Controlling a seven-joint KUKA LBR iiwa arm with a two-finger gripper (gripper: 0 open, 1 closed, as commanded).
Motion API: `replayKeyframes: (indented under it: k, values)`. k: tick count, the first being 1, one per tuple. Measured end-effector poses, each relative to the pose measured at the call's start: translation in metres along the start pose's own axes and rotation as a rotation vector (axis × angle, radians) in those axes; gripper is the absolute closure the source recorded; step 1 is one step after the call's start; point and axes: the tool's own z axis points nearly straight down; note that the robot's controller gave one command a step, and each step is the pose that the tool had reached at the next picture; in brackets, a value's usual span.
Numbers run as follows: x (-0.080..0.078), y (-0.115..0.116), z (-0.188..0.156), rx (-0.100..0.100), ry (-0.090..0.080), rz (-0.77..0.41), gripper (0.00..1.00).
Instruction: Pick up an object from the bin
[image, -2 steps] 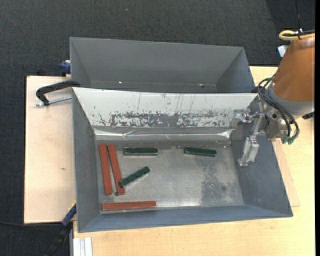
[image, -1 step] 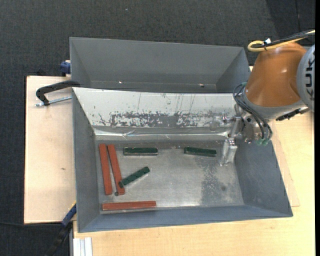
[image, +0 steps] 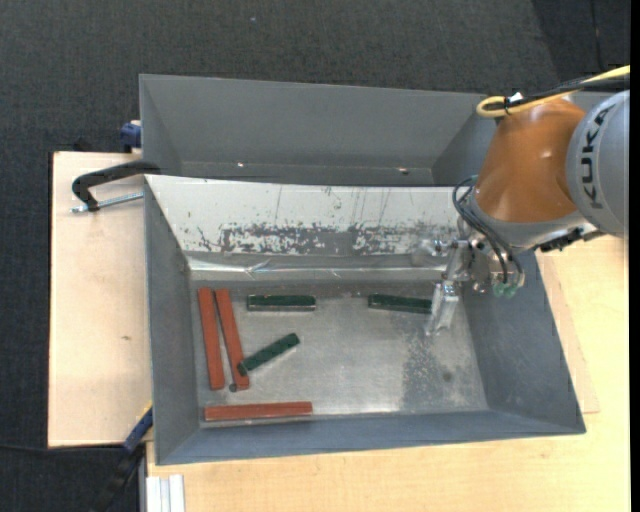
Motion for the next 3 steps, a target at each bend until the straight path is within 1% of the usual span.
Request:
replayKeyframes:
  k: [1, 2, 3]
  values:
    - [-0.004, 0.010, 0.047, 0.001, 0.001, -0.070, 0.00]
    - [-0.004, 0.006, 0.057, 0.000, 0.001, -0.048, 0.00]
    - [0.006, -0.012, 0.051, 0.001, 0.003, -0.184, 0.00]
